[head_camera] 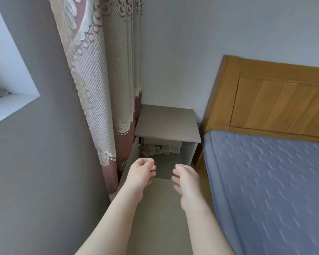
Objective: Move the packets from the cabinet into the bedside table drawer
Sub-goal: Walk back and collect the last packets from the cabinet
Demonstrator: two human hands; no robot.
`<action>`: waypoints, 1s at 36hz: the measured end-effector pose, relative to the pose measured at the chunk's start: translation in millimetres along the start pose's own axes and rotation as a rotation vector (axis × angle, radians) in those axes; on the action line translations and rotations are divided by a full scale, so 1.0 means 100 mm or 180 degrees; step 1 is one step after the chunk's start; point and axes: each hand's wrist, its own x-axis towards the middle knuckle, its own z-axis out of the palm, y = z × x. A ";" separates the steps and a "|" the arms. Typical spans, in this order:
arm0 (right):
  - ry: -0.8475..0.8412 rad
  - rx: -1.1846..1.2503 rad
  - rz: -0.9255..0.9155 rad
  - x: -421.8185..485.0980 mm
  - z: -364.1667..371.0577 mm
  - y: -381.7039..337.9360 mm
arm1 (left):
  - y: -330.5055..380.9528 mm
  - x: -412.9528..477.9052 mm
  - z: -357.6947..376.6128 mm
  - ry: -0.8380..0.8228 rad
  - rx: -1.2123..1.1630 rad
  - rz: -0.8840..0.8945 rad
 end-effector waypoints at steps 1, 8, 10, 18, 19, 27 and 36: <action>-0.0008 0.0003 0.0003 0.21 0.02 -0.09 | 0.07 0.17 0.08 0.0017 -0.0014 -0.0010; -0.0301 -0.0218 0.0305 1.39 0.34 -0.36 | 0.30 1.33 0.34 0.0294 -0.0064 -0.0185; -0.0283 -0.0282 0.0365 1.75 0.44 -0.42 | 0.32 1.71 0.40 0.0310 -0.0038 -0.0250; -0.0277 -0.0367 0.0715 3.15 0.79 -0.28 | 0.23 3.12 0.74 0.0235 0.0170 -0.0472; -0.0285 -0.0414 0.0763 3.32 0.83 -0.21 | 0.16 3.28 0.77 0.0258 0.0242 -0.0514; -0.0353 -0.0689 0.1050 4.68 0.90 0.78 | -0.96 4.50 0.97 0.0510 0.0949 -0.1028; -0.0352 -0.1228 0.0861 6.53 1.09 2.45 | -2.63 6.08 1.11 0.0702 0.0897 -0.1052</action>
